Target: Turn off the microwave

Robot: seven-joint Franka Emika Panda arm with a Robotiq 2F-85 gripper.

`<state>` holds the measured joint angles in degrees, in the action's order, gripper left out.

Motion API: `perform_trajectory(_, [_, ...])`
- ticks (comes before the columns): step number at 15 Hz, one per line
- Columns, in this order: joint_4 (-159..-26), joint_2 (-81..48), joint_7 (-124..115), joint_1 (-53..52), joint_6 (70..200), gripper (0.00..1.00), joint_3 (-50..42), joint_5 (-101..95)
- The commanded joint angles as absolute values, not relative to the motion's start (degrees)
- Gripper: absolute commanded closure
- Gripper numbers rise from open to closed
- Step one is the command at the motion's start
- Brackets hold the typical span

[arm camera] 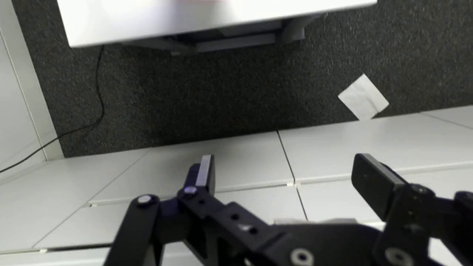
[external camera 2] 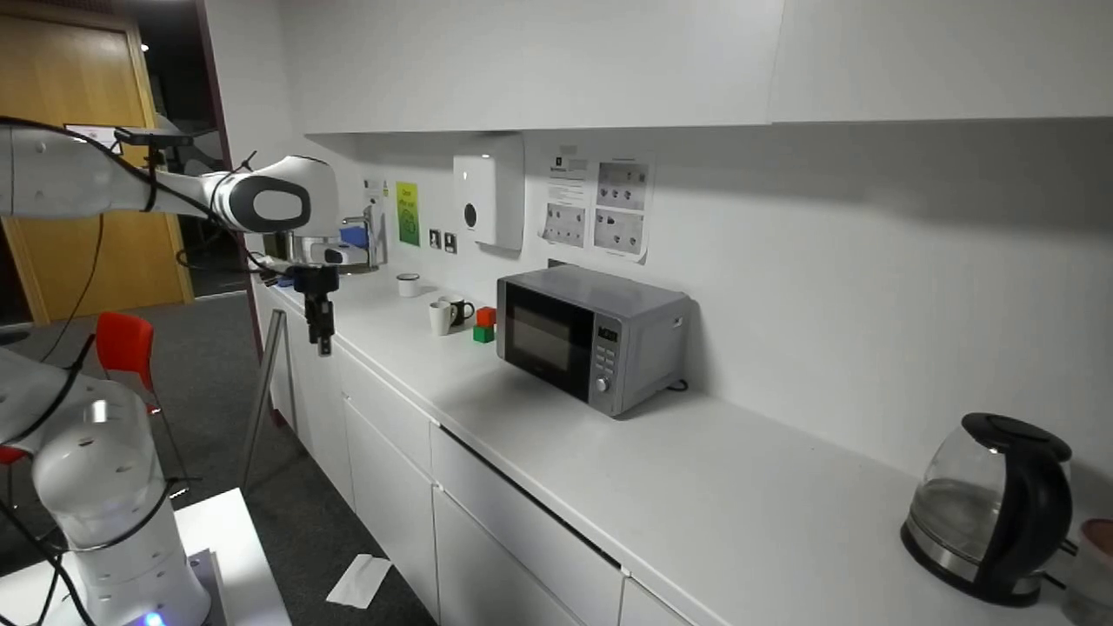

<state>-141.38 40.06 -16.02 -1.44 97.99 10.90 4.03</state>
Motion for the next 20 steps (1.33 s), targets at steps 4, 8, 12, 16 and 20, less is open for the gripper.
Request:
perform_trajectory(4, [-138.0,28.9,-17.0,0.6,113.9,0.01,10.0,0.6])
perform_trajectory(8, [-134.7,22.6,-17.4,2.1,116.1,0.38,8.8,-2.3])
perform_trajectory(12, [-128.0,16.6,-17.4,2.8,113.9,0.67,7.0,-4.2])
perform_trajectory(16, [-118.0,9.8,-17.2,3.3,111.3,0.98,5.3,-6.5])
perform_trajectory(20, [-107.4,1.6,-16.7,2.7,108.6,1.0,3.7,-8.9])
